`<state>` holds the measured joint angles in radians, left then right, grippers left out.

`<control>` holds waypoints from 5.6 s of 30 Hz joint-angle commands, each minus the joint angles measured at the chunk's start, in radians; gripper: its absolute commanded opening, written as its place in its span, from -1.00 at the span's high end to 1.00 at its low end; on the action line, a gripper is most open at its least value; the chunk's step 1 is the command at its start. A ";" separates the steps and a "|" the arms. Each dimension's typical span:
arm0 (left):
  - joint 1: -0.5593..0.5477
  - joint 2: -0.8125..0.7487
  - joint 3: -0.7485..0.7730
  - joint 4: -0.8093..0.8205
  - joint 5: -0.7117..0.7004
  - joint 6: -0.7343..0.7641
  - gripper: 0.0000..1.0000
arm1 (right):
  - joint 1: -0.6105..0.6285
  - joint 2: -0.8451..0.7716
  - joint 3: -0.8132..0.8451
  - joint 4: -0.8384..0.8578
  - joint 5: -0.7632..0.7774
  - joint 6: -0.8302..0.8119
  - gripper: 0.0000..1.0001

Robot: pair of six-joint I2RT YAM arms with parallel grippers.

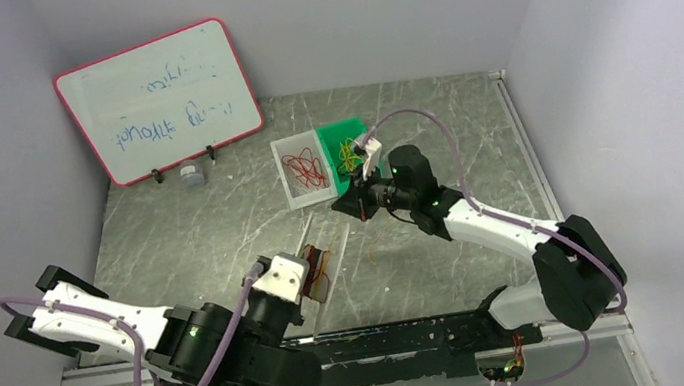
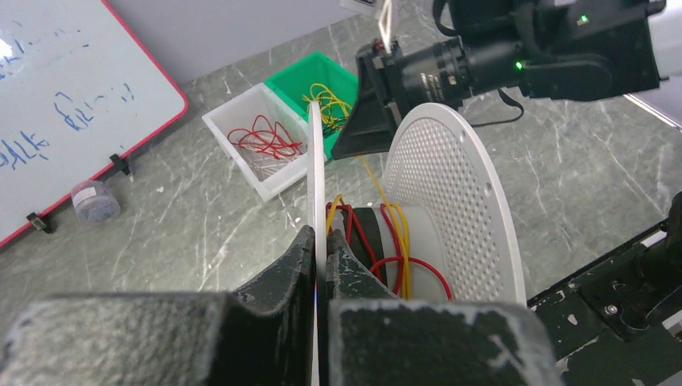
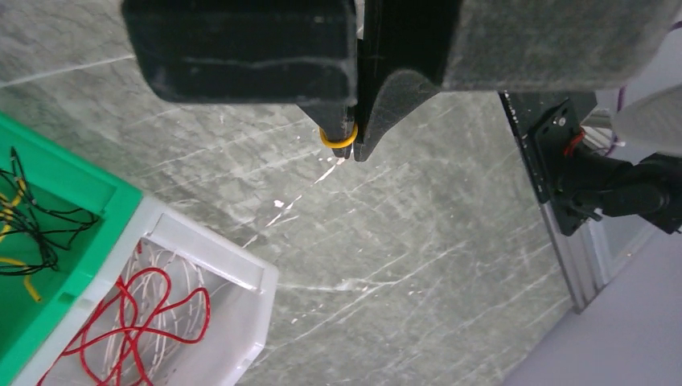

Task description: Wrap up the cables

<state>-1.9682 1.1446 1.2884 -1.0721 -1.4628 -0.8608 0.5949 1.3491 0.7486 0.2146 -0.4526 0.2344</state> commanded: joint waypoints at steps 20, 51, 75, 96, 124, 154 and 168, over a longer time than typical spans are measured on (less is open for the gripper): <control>-0.048 -0.063 0.213 -0.336 -0.145 -0.344 0.86 | -0.019 0.163 -0.349 0.469 0.073 0.181 1.00; 0.195 0.312 0.192 -0.335 -0.039 -0.467 0.86 | 0.085 0.247 -0.372 0.536 0.119 0.216 1.00; 0.569 0.024 -0.311 1.038 0.777 0.648 0.86 | 0.105 0.238 -0.406 0.580 0.137 0.229 1.00; 0.993 0.072 -0.198 1.076 0.911 0.507 0.86 | 0.221 0.273 -0.485 0.742 0.161 0.333 1.00; 1.080 -0.097 -0.251 0.965 0.642 0.409 0.86 | 0.452 0.055 -0.517 0.690 0.406 0.542 0.88; 1.126 0.012 -0.220 0.928 0.492 0.424 0.86 | 0.780 -0.172 -0.132 0.158 0.561 0.273 1.00; 1.126 0.002 -0.327 0.841 0.487 0.319 0.86 | 0.790 -0.140 0.359 -0.404 0.720 -0.004 1.00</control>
<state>-0.8776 1.1534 0.9974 -0.2756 -0.8616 -0.4892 1.3376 1.2228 0.9665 -0.0998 0.3000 0.3382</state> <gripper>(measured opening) 0.074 0.016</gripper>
